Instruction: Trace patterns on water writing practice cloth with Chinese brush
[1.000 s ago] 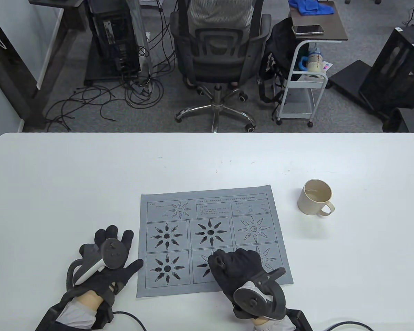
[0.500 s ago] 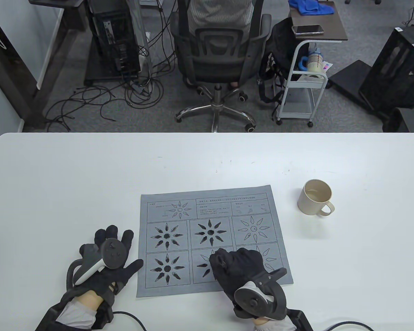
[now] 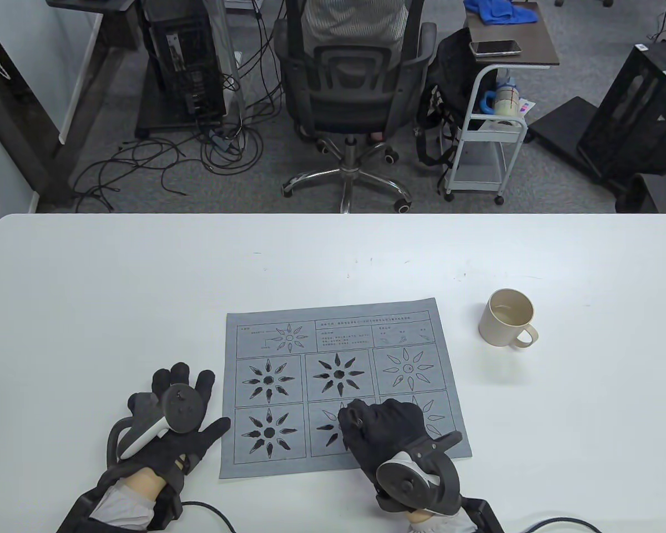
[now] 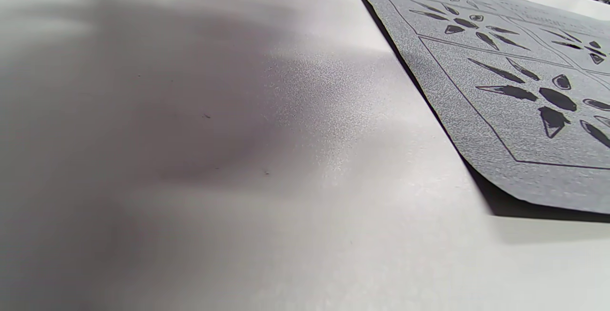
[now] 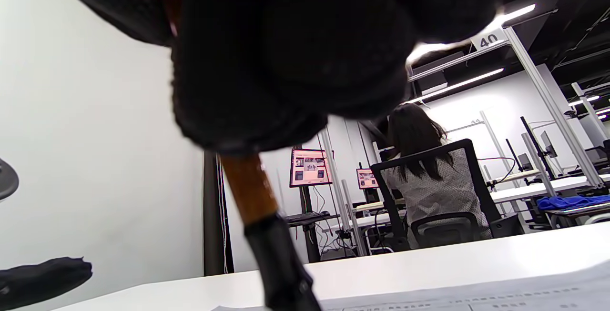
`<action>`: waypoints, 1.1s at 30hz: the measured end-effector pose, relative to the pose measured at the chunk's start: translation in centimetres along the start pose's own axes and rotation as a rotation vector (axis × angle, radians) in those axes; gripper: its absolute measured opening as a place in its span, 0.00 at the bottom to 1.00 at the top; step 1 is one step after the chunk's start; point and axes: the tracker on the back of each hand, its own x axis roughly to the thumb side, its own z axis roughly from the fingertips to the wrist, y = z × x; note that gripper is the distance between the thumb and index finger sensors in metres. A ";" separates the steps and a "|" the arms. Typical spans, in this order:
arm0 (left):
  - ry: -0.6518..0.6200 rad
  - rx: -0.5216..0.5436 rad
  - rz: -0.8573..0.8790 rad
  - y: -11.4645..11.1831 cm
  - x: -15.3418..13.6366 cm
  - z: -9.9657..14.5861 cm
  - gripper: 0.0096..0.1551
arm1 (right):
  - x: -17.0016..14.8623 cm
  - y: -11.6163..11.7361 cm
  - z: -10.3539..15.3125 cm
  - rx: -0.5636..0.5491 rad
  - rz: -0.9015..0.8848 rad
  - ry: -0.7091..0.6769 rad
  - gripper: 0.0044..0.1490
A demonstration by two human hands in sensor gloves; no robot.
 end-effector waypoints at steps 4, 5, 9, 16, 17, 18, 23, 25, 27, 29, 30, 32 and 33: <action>-0.001 0.001 0.000 0.0 0.0 0.0 0.50 | 0.0 -0.1 0.0 -0.012 0.009 0.004 0.21; -0.001 0.001 0.000 0.0 0.0 0.0 0.50 | 0.0 -0.1 0.0 -0.015 0.008 0.003 0.21; -0.001 0.002 0.001 0.0 0.0 0.0 0.50 | 0.0 0.0 0.0 -0.009 -0.010 -0.006 0.21; -0.001 0.002 0.002 0.0 0.0 0.0 0.50 | 0.0 0.1 0.0 0.000 -0.021 -0.007 0.22; -0.001 0.002 0.002 0.0 0.0 0.0 0.50 | 0.0 0.1 0.0 0.001 -0.019 -0.005 0.21; 0.000 0.002 0.002 0.0 0.0 0.0 0.50 | -0.1 0.1 0.0 0.000 -0.015 -0.001 0.21; -0.001 0.002 0.001 0.0 0.0 0.0 0.50 | -0.3 -0.1 0.0 -0.010 0.006 0.023 0.21; -0.001 0.002 0.001 0.0 0.0 0.0 0.50 | -0.4 -0.1 0.0 -0.013 0.015 0.030 0.21; -0.001 0.002 0.002 0.0 0.0 0.0 0.50 | -0.4 -0.2 0.0 -0.015 0.022 0.035 0.21; -0.001 0.003 0.002 0.0 0.0 0.0 0.50 | -0.4 -0.2 0.0 -0.021 0.027 0.038 0.21; -0.001 0.003 0.001 0.0 0.0 0.0 0.50 | -0.5 -0.2 0.0 -0.023 0.026 0.039 0.21; -0.001 0.003 0.002 0.0 0.0 0.0 0.50 | -0.5 -0.3 0.0 -0.029 0.021 0.038 0.21; -0.001 0.004 0.001 0.0 0.0 0.0 0.50 | -0.5 -0.2 0.0 -0.029 0.022 0.037 0.21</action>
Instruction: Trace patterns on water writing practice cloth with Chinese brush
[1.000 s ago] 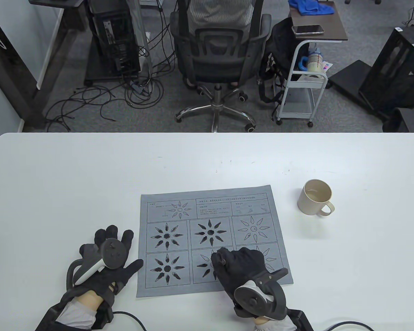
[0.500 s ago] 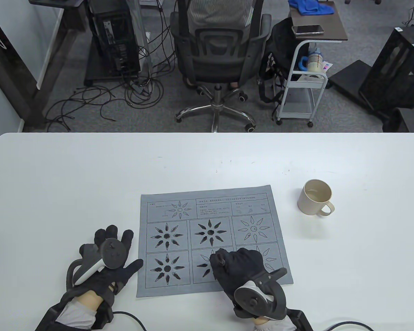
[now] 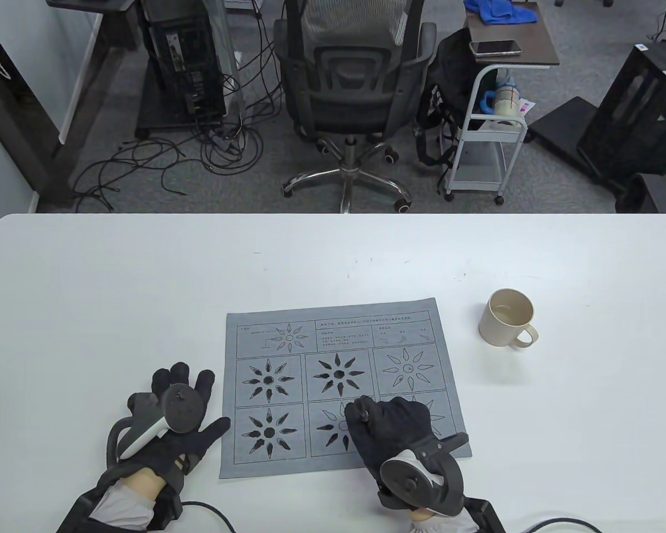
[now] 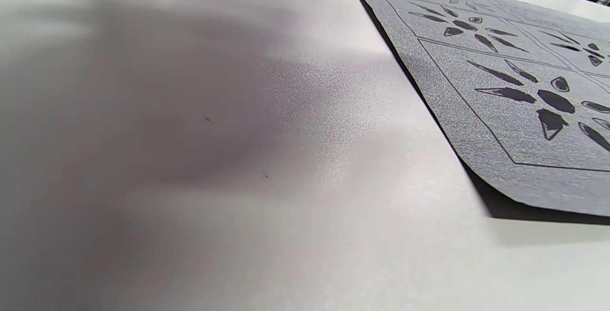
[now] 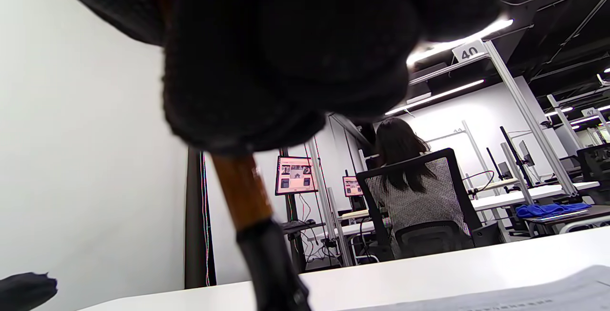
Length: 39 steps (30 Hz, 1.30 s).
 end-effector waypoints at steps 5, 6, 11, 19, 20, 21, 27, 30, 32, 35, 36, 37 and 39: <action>0.000 0.001 0.001 0.0 0.0 0.0 0.50 | 0.1 0.2 0.0 0.014 -0.024 -0.011 0.22; 0.000 0.001 0.001 0.0 0.0 0.0 0.50 | 0.1 0.2 0.0 0.015 -0.025 -0.012 0.22; 0.000 0.001 0.001 0.0 0.0 0.0 0.50 | 0.1 0.2 0.0 0.011 -0.006 -0.004 0.22; -0.001 0.004 0.002 0.0 -0.1 0.0 0.50 | -0.1 0.0 0.0 -0.002 0.018 0.017 0.22; 0.000 0.005 0.002 0.0 -0.1 0.0 0.50 | -0.1 0.0 0.0 -0.003 0.020 0.017 0.21; 0.000 0.004 0.002 0.0 -0.1 0.0 0.50 | -0.1 0.0 0.0 -0.002 0.023 0.019 0.21; 0.000 0.006 0.003 0.0 -0.1 0.0 0.50 | 0.0 -0.3 0.0 -0.021 0.021 0.014 0.22; 0.000 0.005 0.003 0.0 -0.1 0.0 0.50 | 0.0 -0.3 0.0 -0.020 0.012 0.012 0.21; 0.000 0.005 0.003 0.0 -0.1 0.0 0.50 | 0.0 -0.2 0.0 -0.014 -0.004 0.010 0.22; -0.001 0.005 0.004 0.0 -0.1 0.0 0.50 | 0.0 -0.1 0.0 -0.007 -0.029 0.007 0.22; -0.001 0.005 0.004 0.0 -0.1 0.0 0.50 | -0.1 -0.1 0.1 -0.009 -0.038 0.012 0.22; -0.001 0.004 0.004 0.0 -0.1 0.0 0.50 | -0.1 -0.1 0.0 -0.006 -0.041 0.011 0.22; -0.001 0.005 0.003 0.0 -0.1 0.0 0.50 | -0.1 0.0 0.1 -0.005 -0.051 0.012 0.22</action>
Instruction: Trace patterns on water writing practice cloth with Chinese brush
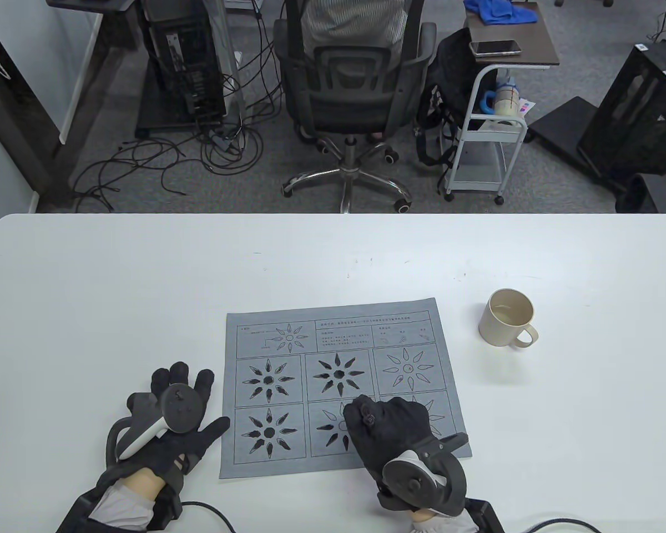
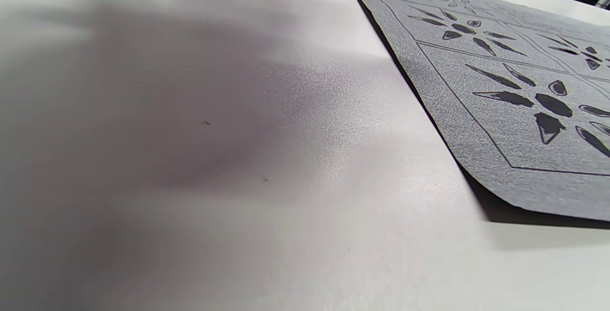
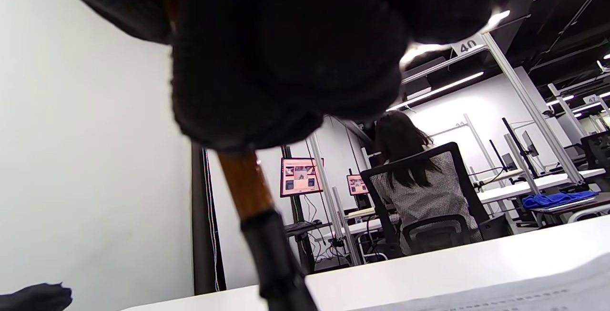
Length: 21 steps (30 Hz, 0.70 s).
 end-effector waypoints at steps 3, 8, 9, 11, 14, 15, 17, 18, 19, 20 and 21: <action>0.000 0.000 0.001 0.0 0.0 0.0 0.50 | 0.0 0.1 0.0 0.007 -0.014 0.002 0.22; 0.001 -0.001 0.000 0.0 0.0 0.0 0.50 | -0.1 0.1 0.0 0.019 -0.024 0.001 0.22; 0.001 -0.002 -0.001 0.0 0.0 0.0 0.50 | -0.1 0.1 0.0 0.021 -0.024 0.002 0.22; 0.001 -0.002 -0.001 0.0 0.0 0.0 0.50 | -0.1 0.1 0.0 0.027 -0.025 0.003 0.23; 0.001 -0.002 0.000 0.0 0.0 0.0 0.50 | -0.2 0.2 -0.1 0.033 -0.032 0.005 0.23; 0.001 -0.002 0.000 0.0 0.0 0.0 0.50 | -0.2 0.2 -0.1 0.036 -0.035 0.005 0.23; 0.002 -0.002 0.000 0.0 0.0 0.0 0.50 | -0.1 0.2 -0.1 0.041 -0.039 0.002 0.23; 0.001 -0.002 0.001 0.0 0.0 0.0 0.50 | -0.1 0.3 -0.1 0.041 -0.041 0.001 0.22; 0.001 -0.002 0.001 0.0 0.0 0.0 0.50 | -0.1 0.3 -0.1 0.042 -0.044 -0.002 0.22; 0.002 -0.002 0.000 0.0 0.0 0.0 0.50 | -0.1 0.3 -0.1 0.045 -0.046 -0.002 0.22; 0.002 -0.001 0.001 0.0 0.0 0.0 0.50 | -0.1 0.3 -0.1 0.046 -0.047 -0.003 0.22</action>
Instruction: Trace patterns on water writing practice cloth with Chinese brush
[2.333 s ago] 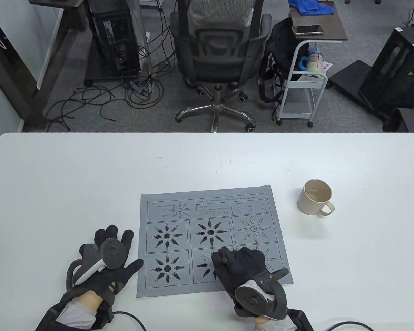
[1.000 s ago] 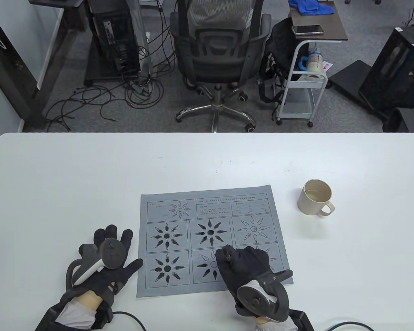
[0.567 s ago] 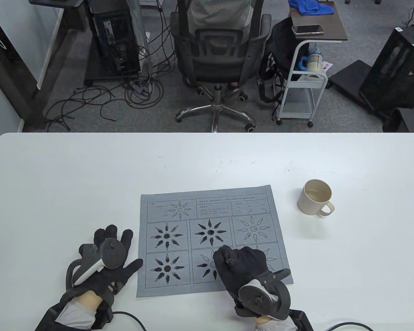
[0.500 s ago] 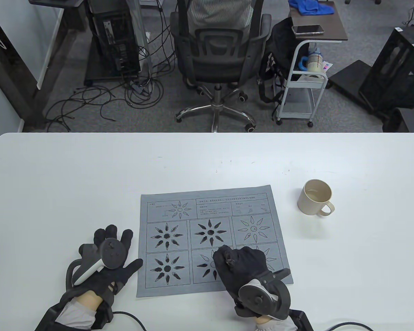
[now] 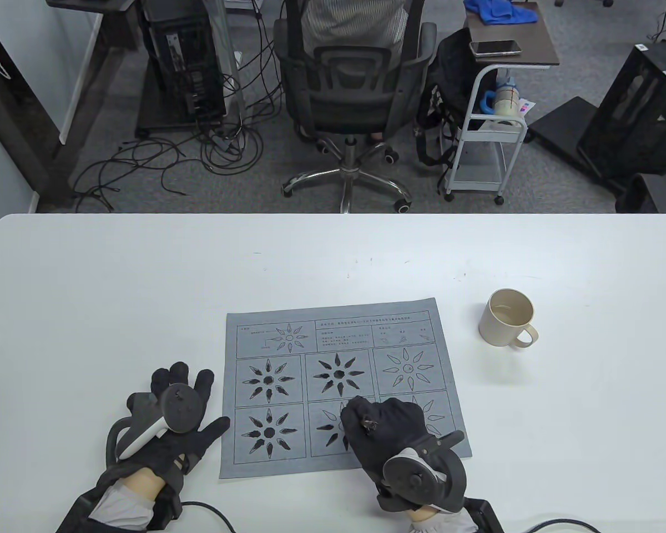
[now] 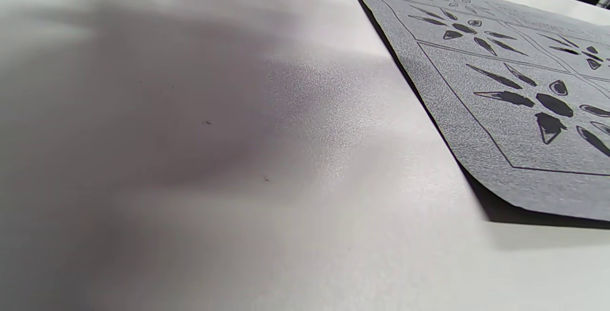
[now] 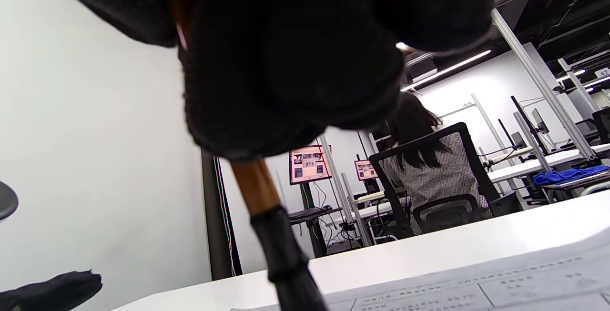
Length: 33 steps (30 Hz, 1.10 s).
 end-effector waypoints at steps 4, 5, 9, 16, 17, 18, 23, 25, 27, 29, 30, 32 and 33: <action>0.000 0.000 0.000 0.0 0.0 0.0 0.50 | 0.1 0.1 0.0 0.003 -0.001 -0.005 0.22; 0.000 0.000 0.000 0.0 0.0 0.0 0.50 | 0.1 0.1 0.0 0.006 -0.002 -0.006 0.22; 0.000 -0.001 0.000 0.0 0.0 0.0 0.50 | 0.1 0.2 0.0 0.014 -0.002 -0.007 0.22; 0.000 0.000 0.000 0.0 0.0 0.0 0.50 | 0.1 0.2 0.0 0.023 0.004 -0.001 0.22; 0.000 0.000 0.000 0.0 0.0 0.0 0.50 | 0.1 0.2 -0.1 0.024 0.006 0.000 0.22; 0.000 0.000 0.000 0.0 0.0 0.0 0.50 | 0.1 0.2 -0.1 0.023 0.008 0.002 0.22; 0.000 0.000 0.000 0.0 0.0 0.0 0.50 | 0.0 0.2 -0.1 0.019 0.017 0.007 0.22; 0.000 0.000 0.000 0.0 0.0 0.0 0.50 | 0.0 0.1 -0.1 0.013 0.022 0.005 0.22; 0.000 0.000 0.000 0.0 0.0 0.0 0.50 | 0.0 0.1 -0.1 0.010 0.017 0.003 0.22; 0.000 0.000 0.000 0.0 0.0 0.0 0.50 | 0.0 0.2 -0.1 0.009 0.016 0.001 0.22; 0.000 0.000 0.000 0.0 0.0 0.0 0.50 | 0.0 0.2 -0.1 0.011 0.014 0.000 0.22; 0.000 0.000 0.000 0.0 0.0 0.0 0.50 | 0.0 0.2 -0.1 0.015 0.007 -0.003 0.22; 0.000 0.000 -0.001 0.0 0.0 0.0 0.50 | 0.1 0.3 -0.1 0.016 0.005 -0.004 0.22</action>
